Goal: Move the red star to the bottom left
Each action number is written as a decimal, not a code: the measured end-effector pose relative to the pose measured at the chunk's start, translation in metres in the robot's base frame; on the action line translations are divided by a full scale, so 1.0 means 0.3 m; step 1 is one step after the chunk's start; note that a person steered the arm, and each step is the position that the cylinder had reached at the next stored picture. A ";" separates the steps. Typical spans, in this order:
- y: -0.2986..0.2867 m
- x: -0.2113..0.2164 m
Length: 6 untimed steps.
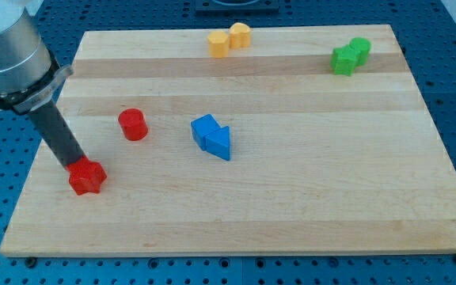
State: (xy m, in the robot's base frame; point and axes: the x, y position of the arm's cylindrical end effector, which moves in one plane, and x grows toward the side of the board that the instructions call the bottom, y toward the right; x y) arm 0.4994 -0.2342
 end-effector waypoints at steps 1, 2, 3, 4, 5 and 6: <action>0.014 -0.143; 0.084 -0.139; 0.097 -0.043; 0.097 0.057; 0.097 0.122; 0.097 0.126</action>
